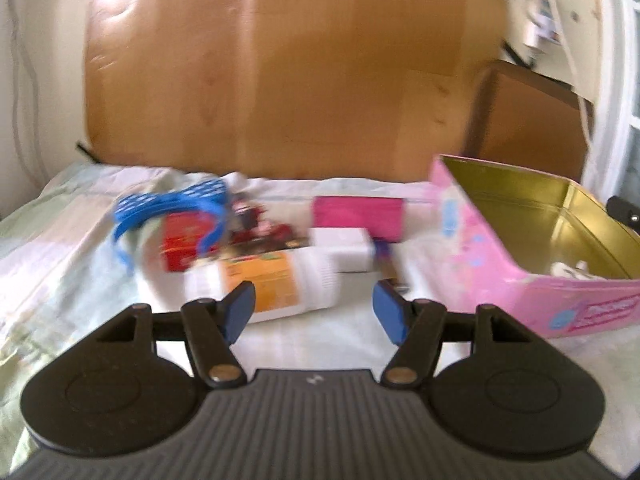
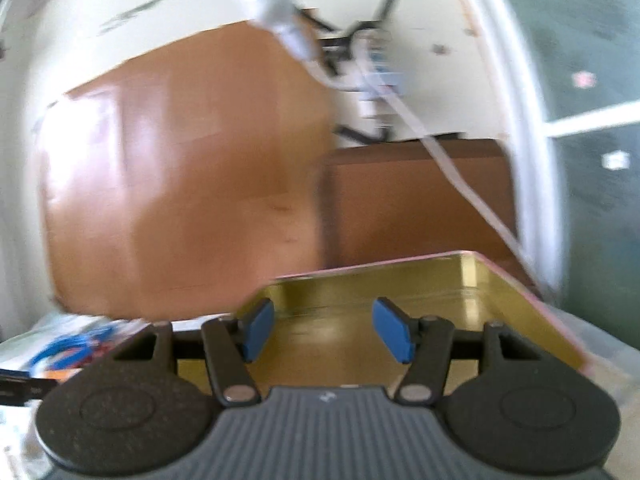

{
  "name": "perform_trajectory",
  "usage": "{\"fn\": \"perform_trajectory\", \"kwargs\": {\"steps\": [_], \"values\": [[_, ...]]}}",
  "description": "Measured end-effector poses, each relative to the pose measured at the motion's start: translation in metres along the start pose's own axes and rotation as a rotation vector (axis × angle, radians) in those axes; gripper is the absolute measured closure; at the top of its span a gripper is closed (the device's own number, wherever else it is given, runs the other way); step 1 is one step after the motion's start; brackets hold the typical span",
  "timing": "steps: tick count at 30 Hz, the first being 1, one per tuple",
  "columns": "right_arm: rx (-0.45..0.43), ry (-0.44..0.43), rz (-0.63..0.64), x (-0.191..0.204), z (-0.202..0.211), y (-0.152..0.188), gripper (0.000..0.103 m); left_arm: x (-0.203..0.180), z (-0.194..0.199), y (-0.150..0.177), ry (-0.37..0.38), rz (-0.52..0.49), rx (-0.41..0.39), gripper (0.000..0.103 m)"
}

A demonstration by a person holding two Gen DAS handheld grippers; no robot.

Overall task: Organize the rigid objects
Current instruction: 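Move the right tool back to the white-and-orange vitamin bottle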

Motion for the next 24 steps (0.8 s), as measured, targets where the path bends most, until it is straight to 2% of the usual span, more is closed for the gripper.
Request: {"fn": "perform_trajectory", "kwargs": {"steps": [1,5,9,10,12,14,17,21,22,24], "values": [[0.014,-0.039,0.009,0.012,-0.001,-0.001,0.038,0.014,-0.002,0.002,-0.013,0.023,0.002,0.036],[0.082,-0.193,0.087,0.065,-0.008,0.003,0.036,0.067,-0.012,0.011,-0.113,0.13,0.015,0.037],[0.158,-0.311,0.226,0.126,-0.025,0.019,0.035,0.097,-0.02,0.017,-0.207,0.166,0.014,0.037],[0.18,-0.33,0.259,0.139,-0.032,0.024,0.035,0.101,-0.023,0.018,-0.208,0.189,0.026,0.037],[0.222,-0.375,0.3,0.16,-0.047,0.033,0.034,0.107,-0.024,0.016,-0.172,0.24,0.027,0.037],[0.264,-0.403,0.315,0.176,-0.063,0.039,0.034,0.111,-0.022,0.016,-0.166,0.267,0.014,0.036],[0.314,-0.439,0.291,0.189,-0.087,0.042,0.034,0.122,-0.016,0.018,-0.11,0.338,-0.008,0.036],[0.432,-0.494,0.094,0.188,-0.128,0.037,0.034,0.127,-0.013,0.014,0.028,0.434,-0.063,0.036],[0.455,-0.495,0.046,0.185,-0.136,0.037,0.034,0.122,-0.013,0.009,0.052,0.422,-0.085,0.036],[0.496,-0.502,-0.031,0.181,-0.148,0.039,0.036,0.106,-0.011,-0.002,0.044,0.344,-0.117,0.036]]}}
Point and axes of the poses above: each gripper's, at about its wrist camera, not at the fingertips, and z roughly against the way its jaws point, x to its left, y to its underside, the point moved 1 cm from there along -z, roughly the way its jaws point, and after that the axes turned 1 degree about y, right-handed, at the moved point
